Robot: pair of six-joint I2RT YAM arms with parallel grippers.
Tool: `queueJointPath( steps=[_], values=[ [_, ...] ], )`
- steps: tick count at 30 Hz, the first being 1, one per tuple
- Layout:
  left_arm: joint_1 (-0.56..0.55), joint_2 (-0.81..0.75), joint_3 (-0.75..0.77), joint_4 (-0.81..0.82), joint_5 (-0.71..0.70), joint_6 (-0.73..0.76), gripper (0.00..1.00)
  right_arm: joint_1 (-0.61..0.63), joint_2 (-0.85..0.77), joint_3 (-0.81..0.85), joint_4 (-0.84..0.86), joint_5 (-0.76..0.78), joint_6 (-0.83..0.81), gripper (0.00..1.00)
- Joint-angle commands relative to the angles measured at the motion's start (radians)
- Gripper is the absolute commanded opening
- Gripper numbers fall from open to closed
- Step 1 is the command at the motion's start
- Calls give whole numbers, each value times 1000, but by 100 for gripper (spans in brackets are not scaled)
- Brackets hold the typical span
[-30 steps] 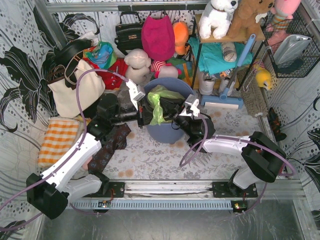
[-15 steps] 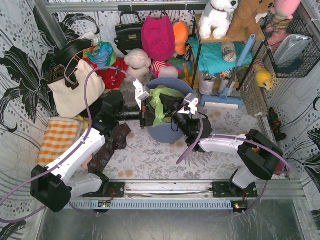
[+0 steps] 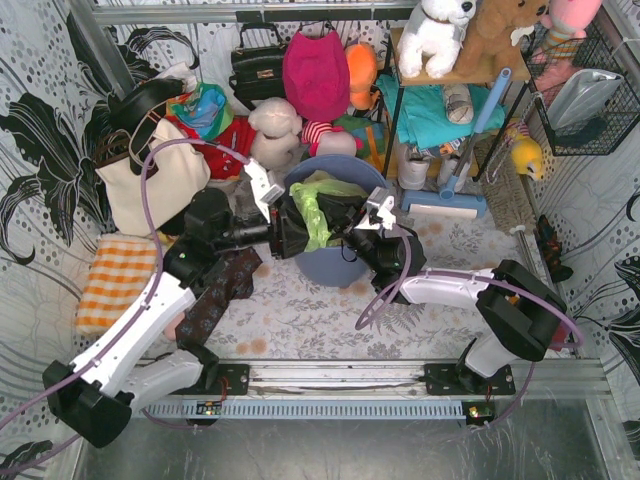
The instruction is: Tie the trash bag
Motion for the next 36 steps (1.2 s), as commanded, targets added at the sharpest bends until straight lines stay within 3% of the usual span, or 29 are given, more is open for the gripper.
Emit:
queueJointPath(
  steps=[1, 7, 13, 15, 25, 28, 34, 36],
  values=[
    [-7, -63, 9, 8, -86, 24, 47, -1, -30, 18, 108, -106, 63, 0],
    [-8, -162, -37, -18, -228, 33, 52, -2, -28, 30, 111, -109, 69, 0],
    [-8, -283, -139, 76, -594, -13, 58, -1, -36, 33, 111, -106, 49, 0],
    [-7, -275, -142, 89, -653, -14, 62, -2, -37, 34, 111, -104, 46, 0],
    [-6, -156, -163, 281, -610, 122, 72, -2, -41, 31, 110, -112, 52, 0],
    [-6, -151, -178, 352, -533, 141, 72, -1, -41, 32, 108, -111, 53, 0],
    [-5, -153, -175, 402, -313, 132, 68, -1, -39, 32, 107, -95, 48, 0],
    [-6, -156, -173, 396, -270, 126, 60, -2, -37, 32, 107, -94, 49, 0]
  ],
)
